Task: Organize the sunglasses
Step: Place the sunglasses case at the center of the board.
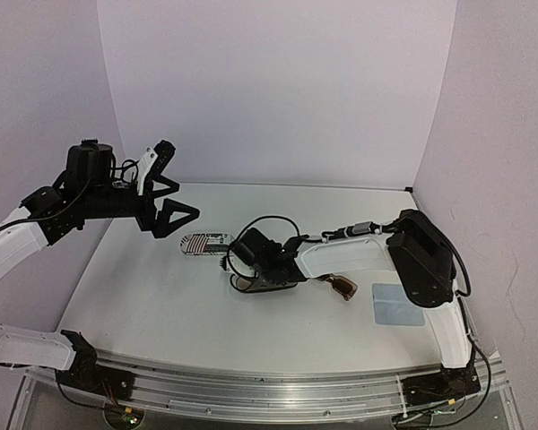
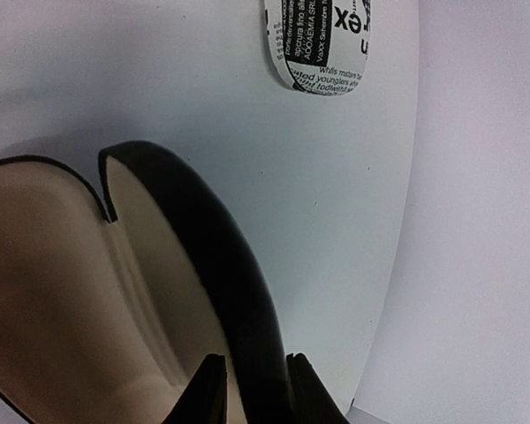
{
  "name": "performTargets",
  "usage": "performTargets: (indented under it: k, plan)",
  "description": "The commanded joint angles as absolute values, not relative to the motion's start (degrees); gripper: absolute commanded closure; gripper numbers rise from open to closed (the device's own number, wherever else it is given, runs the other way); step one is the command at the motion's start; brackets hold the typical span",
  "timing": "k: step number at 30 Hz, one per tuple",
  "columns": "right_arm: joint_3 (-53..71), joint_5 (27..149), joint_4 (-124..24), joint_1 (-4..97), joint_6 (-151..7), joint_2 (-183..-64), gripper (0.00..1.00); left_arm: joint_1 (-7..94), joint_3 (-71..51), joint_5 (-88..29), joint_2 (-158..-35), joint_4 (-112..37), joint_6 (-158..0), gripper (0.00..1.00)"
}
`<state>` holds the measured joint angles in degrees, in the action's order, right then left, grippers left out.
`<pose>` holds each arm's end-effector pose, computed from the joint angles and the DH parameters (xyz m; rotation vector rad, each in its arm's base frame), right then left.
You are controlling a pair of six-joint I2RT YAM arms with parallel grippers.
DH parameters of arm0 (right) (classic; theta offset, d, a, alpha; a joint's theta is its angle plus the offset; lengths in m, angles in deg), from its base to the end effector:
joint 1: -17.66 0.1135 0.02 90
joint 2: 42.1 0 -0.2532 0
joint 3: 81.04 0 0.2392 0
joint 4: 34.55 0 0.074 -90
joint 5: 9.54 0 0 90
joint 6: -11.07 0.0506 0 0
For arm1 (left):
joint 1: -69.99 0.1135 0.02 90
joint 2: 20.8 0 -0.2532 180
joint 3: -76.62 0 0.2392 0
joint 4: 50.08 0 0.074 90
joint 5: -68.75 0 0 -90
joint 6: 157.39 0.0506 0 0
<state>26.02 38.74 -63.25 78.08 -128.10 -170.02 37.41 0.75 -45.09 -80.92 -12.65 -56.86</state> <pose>0.2621 0.3935 0.1430 -1.6688 1.5668 -0.7778 0.1877 -0.1442 0.3535 0.9774 1.7131 -0.6579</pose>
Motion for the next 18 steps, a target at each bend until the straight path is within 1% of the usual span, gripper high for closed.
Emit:
performTargets:
  k: [1,4,9,13,18]
  plan:
    - [27.44,39.62,-62.88,78.17,-126.5,-170.79,0.72,37.47,0.9,-45.67,-79.98,-14.59,-56.26,0.0]
    - [28.19,39.18,-62.88,78.21,-125.26,-170.5,0.67,37.47,0.87,-46.01,-79.95,-14.48,-56.18,0.0]
    - [28.88,39.39,-62.88,78.19,-124.56,-169.84,0.63,37.47,1.02,-46.46,-79.75,-14.57,-56.17,0.0]
    - [29.33,39.02,-62.88,78.17,-124.72,-169.65,0.57,37.45,1.19,-46.44,-79.57,-14.46,-56.08,0.0]
    - [30.3,40.3,-62.88,78.17,-123.39,-168.07,0.54,37.46,1.34,-46.72,-79.43,-14.3,-55.94,0.0]
